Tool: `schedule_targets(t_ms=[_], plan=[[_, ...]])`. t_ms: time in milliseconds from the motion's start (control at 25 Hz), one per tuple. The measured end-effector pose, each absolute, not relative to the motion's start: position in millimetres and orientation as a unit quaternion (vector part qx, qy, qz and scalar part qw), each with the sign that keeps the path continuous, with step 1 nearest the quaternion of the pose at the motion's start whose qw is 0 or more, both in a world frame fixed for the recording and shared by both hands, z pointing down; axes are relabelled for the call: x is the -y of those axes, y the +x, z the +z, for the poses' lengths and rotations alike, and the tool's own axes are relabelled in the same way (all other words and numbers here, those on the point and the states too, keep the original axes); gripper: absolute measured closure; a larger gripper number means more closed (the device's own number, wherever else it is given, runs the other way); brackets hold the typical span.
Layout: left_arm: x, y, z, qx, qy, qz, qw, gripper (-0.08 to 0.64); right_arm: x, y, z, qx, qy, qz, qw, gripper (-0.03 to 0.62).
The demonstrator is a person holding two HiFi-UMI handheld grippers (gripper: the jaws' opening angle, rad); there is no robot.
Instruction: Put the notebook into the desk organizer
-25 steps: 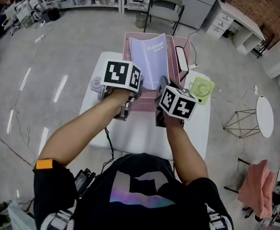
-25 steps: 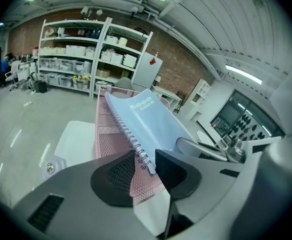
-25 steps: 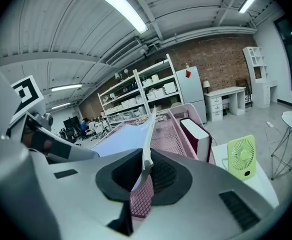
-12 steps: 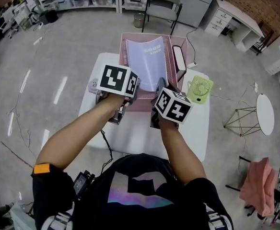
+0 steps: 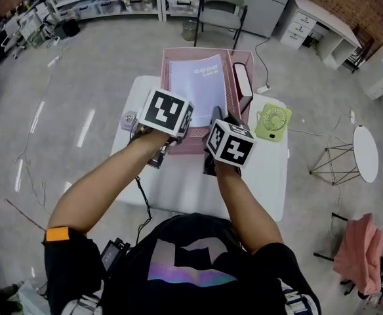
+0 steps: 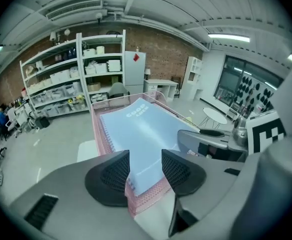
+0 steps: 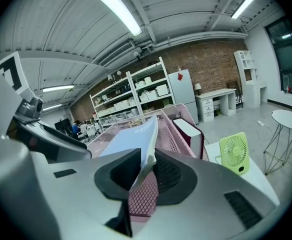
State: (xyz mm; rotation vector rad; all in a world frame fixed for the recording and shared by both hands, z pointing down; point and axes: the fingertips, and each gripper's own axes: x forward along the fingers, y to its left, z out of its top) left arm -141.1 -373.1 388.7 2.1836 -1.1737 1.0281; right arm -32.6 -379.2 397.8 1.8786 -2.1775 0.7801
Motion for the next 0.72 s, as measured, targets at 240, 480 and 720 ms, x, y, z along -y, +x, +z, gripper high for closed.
schedule_targets(t_ms=[240,480,720], plan=[[378.6,-148.1,375.8,0.457,0.800,0.339,0.192,0.355,373.6,-38.7,397.7,0.738,0.621,0.235,0.118,0.461],[373.2,-151.4,353.3,0.478,0.817,0.276,0.169,0.355,368.3,-31.2,374.1,0.730,0.653,0.149,0.137,0.416],[362.9,-156.8,343.6,0.482,0.831,0.231,0.153,0.355,364.9,-36.7,351.3,0.737,0.654,0.103,0.135,0.418]])
